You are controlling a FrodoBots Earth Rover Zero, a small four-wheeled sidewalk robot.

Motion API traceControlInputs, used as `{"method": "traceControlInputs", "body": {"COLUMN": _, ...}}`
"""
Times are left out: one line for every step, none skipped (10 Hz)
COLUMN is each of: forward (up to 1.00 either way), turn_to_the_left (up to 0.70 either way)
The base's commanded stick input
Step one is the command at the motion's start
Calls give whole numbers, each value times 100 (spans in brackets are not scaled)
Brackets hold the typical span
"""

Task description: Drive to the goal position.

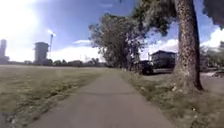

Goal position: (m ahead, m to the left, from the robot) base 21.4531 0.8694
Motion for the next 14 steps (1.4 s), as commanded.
{"method": "traceControlInputs", "body": {"forward": 100, "turn_to_the_left": 0}}
{"method": "traceControlInputs", "body": {"forward": 100, "turn_to_the_left": 0}}
{"method": "traceControlInputs", "body": {"forward": 100, "turn_to_the_left": 0}}
{"method": "traceControlInputs", "body": {"forward": 100, "turn_to_the_left": 0}}
{"method": "traceControlInputs", "body": {"forward": 100, "turn_to_the_left": 0}}
{"method": "traceControlInputs", "body": {"forward": 100, "turn_to_the_left": 0}}
{"method": "traceControlInputs", "body": {"forward": 100, "turn_to_the_left": 0}}
{"method": "traceControlInputs", "body": {"forward": 100, "turn_to_the_left": 0}}
{"method": "traceControlInputs", "body": {"forward": 100, "turn_to_the_left": 0}}
{"method": "traceControlInputs", "body": {"forward": 100, "turn_to_the_left": 0}}
{"method": "traceControlInputs", "body": {"forward": 100, "turn_to_the_left": 0}}
{"method": "traceControlInputs", "body": {"forward": 100, "turn_to_the_left": 0}}
{"method": "traceControlInputs", "body": {"forward": 100, "turn_to_the_left": 0}}
{"method": "traceControlInputs", "body": {"forward": 100, "turn_to_the_left": 0}}
